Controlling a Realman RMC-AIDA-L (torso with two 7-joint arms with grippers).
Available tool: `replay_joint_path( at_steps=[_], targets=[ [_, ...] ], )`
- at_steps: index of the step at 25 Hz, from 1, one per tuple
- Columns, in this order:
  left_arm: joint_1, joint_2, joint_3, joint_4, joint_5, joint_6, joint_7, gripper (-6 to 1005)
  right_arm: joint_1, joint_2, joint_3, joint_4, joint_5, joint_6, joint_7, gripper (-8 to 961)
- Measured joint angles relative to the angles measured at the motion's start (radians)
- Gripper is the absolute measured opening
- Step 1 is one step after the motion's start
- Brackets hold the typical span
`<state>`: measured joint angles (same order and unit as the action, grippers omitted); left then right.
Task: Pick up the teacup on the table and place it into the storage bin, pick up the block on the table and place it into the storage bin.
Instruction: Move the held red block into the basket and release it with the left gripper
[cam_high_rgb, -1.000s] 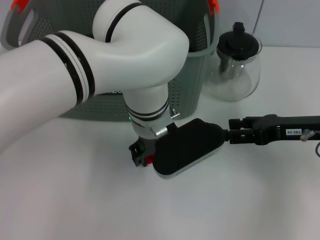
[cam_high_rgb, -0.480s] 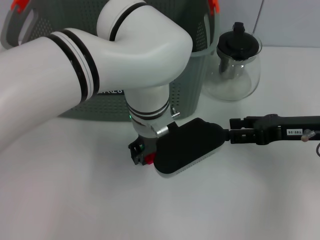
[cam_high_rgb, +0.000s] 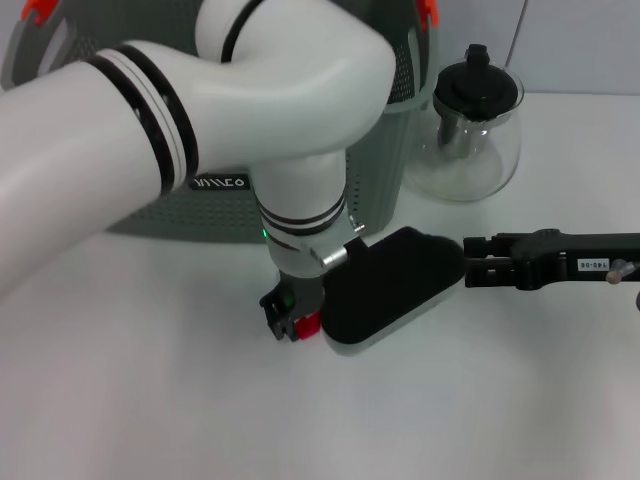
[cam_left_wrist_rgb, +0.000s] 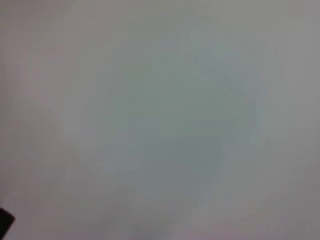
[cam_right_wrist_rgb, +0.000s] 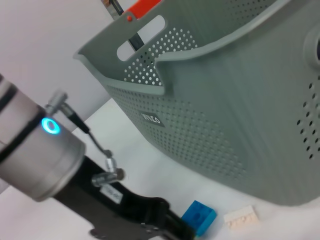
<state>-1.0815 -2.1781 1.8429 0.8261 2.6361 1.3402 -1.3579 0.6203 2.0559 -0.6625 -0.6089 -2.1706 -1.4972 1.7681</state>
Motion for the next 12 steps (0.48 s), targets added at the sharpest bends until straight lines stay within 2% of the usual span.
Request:
replay_joint_path(
  at_steps=[2, 5, 9, 12],
  targets=[
    [0.009, 0.001, -0.042, 0.040, -0.001, 0.073, -0.025, 641, -0.001, -0.001, 0.000, 0.000, 0.000, -0.002, -0.003, 838],
    [0.020, 0.001, -0.172, 0.101, -0.022, 0.233, -0.066, 641, -0.003, -0.004, 0.001, 0.000, 0.000, -0.008, -0.009, 838],
    [0.028, 0.006, -0.491, 0.136, -0.140, 0.474, -0.161, 642, -0.004, -0.007, 0.003, 0.000, 0.000, -0.014, -0.019, 838],
    [0.043, 0.014, -0.816, 0.138, -0.182, 0.587, -0.216, 642, -0.004, -0.009, -0.002, 0.000, 0.000, -0.018, -0.027, 838]
  ],
)
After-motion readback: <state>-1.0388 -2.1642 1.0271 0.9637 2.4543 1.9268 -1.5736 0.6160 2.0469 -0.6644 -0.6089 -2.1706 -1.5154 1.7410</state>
